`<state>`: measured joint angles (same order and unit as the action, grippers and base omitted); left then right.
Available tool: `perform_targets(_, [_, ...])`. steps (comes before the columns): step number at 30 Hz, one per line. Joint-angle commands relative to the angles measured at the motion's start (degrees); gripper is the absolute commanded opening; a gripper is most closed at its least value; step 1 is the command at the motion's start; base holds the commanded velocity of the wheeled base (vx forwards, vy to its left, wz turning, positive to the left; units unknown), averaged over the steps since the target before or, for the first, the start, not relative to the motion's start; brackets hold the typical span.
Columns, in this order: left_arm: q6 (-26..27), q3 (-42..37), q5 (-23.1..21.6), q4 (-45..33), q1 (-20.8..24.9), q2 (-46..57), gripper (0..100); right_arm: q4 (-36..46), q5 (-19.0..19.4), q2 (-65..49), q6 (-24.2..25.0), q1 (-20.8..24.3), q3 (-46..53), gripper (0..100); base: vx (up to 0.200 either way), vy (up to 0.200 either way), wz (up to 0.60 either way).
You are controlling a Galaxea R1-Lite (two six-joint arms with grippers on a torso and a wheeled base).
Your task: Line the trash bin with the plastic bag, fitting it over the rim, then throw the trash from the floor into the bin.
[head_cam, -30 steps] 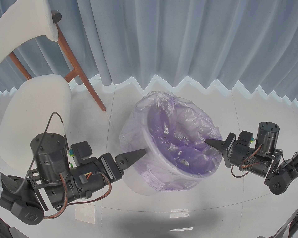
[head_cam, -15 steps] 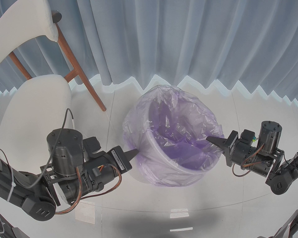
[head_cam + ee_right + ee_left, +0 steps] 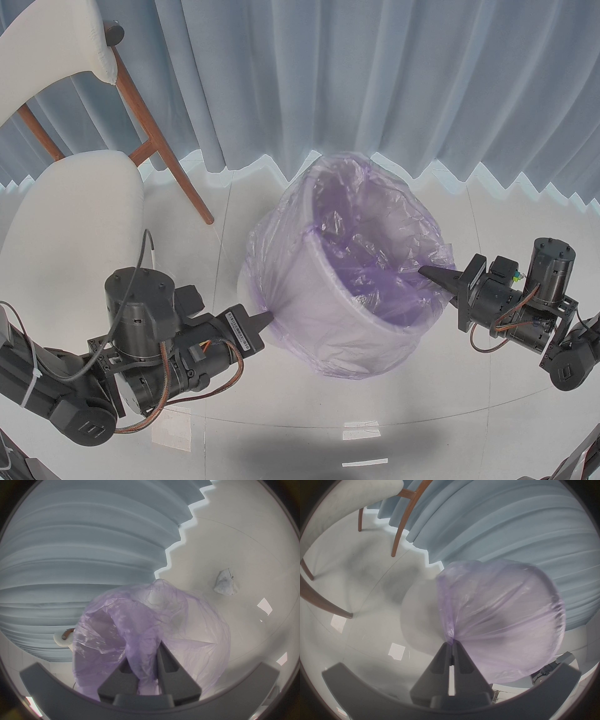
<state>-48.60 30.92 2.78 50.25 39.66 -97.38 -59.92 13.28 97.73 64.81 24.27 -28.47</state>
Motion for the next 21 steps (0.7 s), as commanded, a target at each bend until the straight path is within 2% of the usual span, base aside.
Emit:
perform_targets(1, [0.09,-0.51,0.03,-0.15,-1.16,-0.36,0,0.24,-0.09,-1.49,0.32,-0.01,-0.01,0,0.0,0.0,0.0])
perform_targets(11, [3.16,-0.59,1.79,0.55,-1.51,-2.03,0,0.15,-0.09,-2.02,0.41,-0.1,0.43,0,0.0,0.0,0.0])
perform_targets(13, [4.22,0.2,2.76,0.64,-3.27,-1.15,0,0.24,-0.09,-1.84,0.06,-0.1,0.87,0,0.0,0.0,0.0])
perform_targets(21, [4.31,-1.91,2.85,0.11,-3.62,6.15,0,0.41,-0.09,-1.58,-1.61,-0.1,1.39,0,0.0,0.0,0.0])
